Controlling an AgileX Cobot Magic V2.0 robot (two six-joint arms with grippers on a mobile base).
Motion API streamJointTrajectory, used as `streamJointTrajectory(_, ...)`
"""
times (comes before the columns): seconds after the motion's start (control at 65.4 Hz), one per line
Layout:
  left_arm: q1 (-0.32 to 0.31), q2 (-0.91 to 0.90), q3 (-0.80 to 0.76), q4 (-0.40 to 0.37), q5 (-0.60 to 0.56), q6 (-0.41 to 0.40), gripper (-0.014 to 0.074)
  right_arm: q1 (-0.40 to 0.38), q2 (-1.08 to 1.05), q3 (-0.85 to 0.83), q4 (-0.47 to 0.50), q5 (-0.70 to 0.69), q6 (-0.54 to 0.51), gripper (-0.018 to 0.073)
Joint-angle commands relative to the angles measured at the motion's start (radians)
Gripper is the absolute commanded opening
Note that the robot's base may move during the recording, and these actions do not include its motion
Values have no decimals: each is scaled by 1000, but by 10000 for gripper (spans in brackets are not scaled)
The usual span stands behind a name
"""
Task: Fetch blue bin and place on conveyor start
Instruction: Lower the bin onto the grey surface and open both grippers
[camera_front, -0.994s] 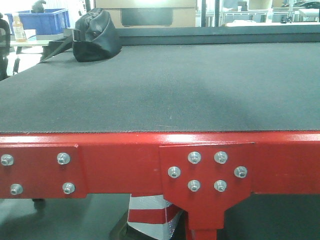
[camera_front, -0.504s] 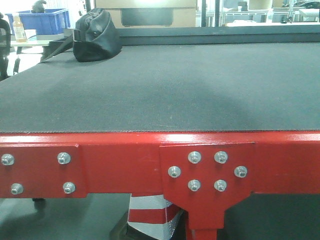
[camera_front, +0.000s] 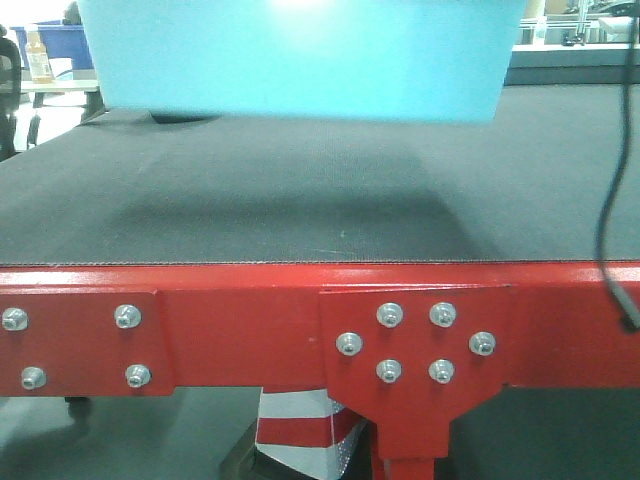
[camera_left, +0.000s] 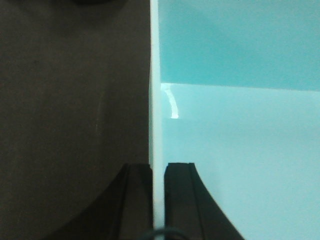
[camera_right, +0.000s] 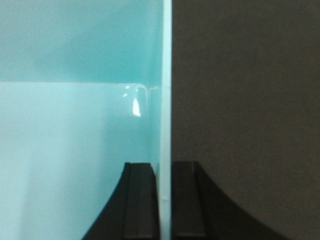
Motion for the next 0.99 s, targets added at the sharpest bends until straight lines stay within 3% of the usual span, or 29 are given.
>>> streamJointTrajectory(0.0,-14,40,-7,-34,-80,-8,-111,5,39,-4,5,-94,6,-165)
streamJointTrajectory(0.352,-14,108,-7,-33,-80,-8,-105,5,114,-4,7,-128,6,-145)
streamJointTrajectory(0.443,-11,108,-7,-32,-87,-8,-19,5,117,-4,9,-128,6,46)
streamJointTrajectory(0.535,-10,108,-7,-32,-87,-8,155,4,117,-4,9,-116,6,278)
streamJointTrajectory(0.611,1,108,-11,-34,-68,-8,319,4,117,-4,9,-99,6,402)
streamJointTrajectory(0.657,10,108,-14,-34,-46,-26,416,4,117,-8,9,-71,6,424)
streamJointTrajectory(0.734,24,108,-21,-34,-6,-51,483,2,117,-21,9,-19,6,423)
streamJointTrajectory(0.978,39,93,-31,-36,45,-56,428,2,90,-73,-9,2,4,417)
